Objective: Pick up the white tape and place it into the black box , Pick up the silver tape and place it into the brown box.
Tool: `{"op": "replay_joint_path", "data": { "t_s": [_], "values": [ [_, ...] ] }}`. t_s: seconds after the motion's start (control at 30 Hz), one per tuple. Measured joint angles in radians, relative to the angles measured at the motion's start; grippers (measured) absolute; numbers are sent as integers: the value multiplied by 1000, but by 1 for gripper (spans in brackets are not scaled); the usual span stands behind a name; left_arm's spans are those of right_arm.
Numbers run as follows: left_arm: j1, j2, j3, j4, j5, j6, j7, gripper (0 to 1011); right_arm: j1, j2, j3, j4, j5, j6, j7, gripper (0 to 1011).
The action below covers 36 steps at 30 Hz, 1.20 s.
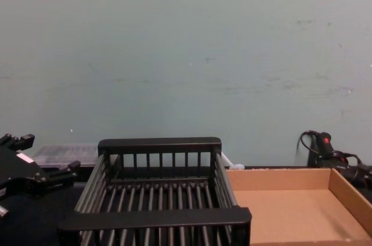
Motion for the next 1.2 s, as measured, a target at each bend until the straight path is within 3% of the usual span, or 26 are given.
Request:
{"op": "replay_joint_path", "data": {
  "t_s": [1.2],
  "values": [
    [0, 0, 0, 0, 0, 0, 0, 1001, 0, 0, 0, 0, 0, 0, 0, 1002]
  ]
}}
